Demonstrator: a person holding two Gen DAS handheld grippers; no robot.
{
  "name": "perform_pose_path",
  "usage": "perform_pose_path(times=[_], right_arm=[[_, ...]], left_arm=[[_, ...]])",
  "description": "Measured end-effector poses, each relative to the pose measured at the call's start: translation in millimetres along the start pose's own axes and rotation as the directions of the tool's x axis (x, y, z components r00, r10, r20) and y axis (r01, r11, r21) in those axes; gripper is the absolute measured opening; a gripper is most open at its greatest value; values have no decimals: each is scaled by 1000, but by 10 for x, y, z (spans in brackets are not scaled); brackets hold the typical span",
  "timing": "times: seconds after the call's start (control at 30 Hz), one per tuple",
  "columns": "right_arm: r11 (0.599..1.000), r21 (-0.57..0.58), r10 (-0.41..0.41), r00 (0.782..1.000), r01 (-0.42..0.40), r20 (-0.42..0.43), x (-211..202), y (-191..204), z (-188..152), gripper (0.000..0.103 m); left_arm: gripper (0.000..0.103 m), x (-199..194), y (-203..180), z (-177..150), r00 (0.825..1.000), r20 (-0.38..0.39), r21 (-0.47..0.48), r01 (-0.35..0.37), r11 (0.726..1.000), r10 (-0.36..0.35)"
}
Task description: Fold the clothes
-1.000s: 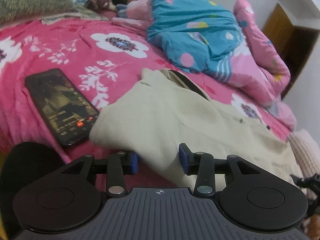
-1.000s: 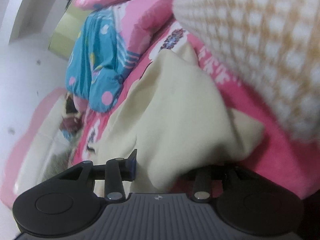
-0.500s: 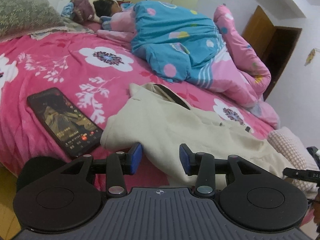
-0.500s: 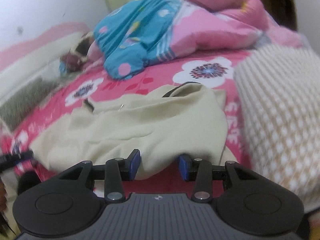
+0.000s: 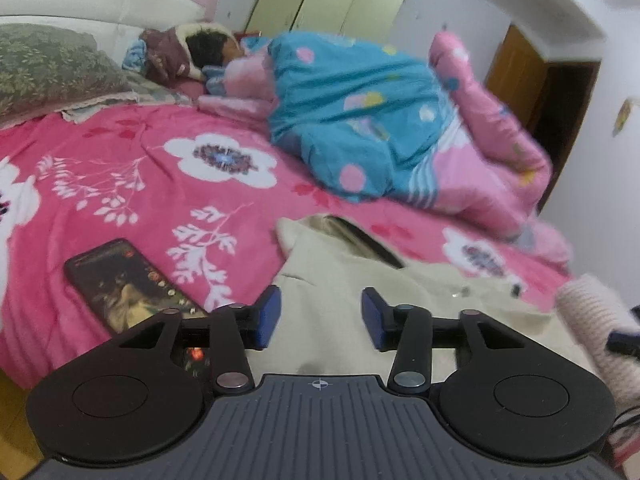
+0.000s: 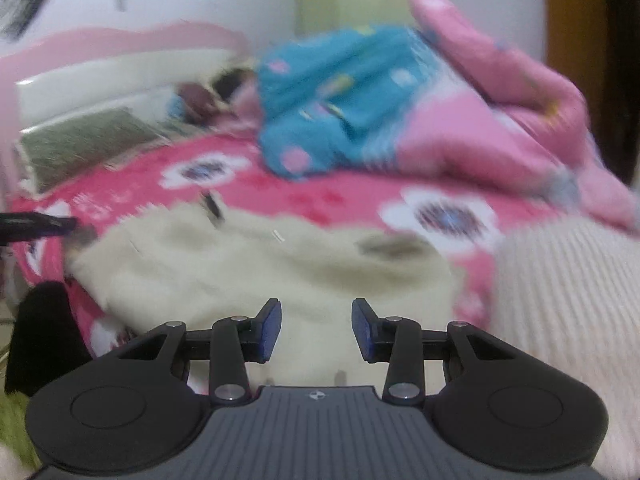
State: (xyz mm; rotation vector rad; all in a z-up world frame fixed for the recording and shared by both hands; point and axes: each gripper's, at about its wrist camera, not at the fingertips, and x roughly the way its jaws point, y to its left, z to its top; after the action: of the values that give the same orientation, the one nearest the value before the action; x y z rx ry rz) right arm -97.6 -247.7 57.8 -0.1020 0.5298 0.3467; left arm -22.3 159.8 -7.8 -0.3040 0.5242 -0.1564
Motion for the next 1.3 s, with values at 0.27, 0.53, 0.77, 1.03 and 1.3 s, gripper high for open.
perform_pose_path(times=[0.27,0.53,0.77,1.03,1.3], right_arm=[[948,-242,206,978,-205,-22,1129,487,456,41],[887,-369,204,952,-279,-228,1894,611,491,36],[867,-429,164,958,-254,-235,1844,696,388,4],[858,-494,112,990,-142,-89,1701,775,416,3],[896,-425,84,990,-125,-115,2003,727,277,5]], left_arm=[[59,510,8,141,996,-71,-33,45,998,-47],[55,602,77,126,994,-61,-57,90,994,-93],[40,653,73,117,995,-43,-46,87,995,-89],[32,674,33,125,996,-24,-37,83,996,-84],[32,780,23,64,997,-54,-25,45,999,-46]])
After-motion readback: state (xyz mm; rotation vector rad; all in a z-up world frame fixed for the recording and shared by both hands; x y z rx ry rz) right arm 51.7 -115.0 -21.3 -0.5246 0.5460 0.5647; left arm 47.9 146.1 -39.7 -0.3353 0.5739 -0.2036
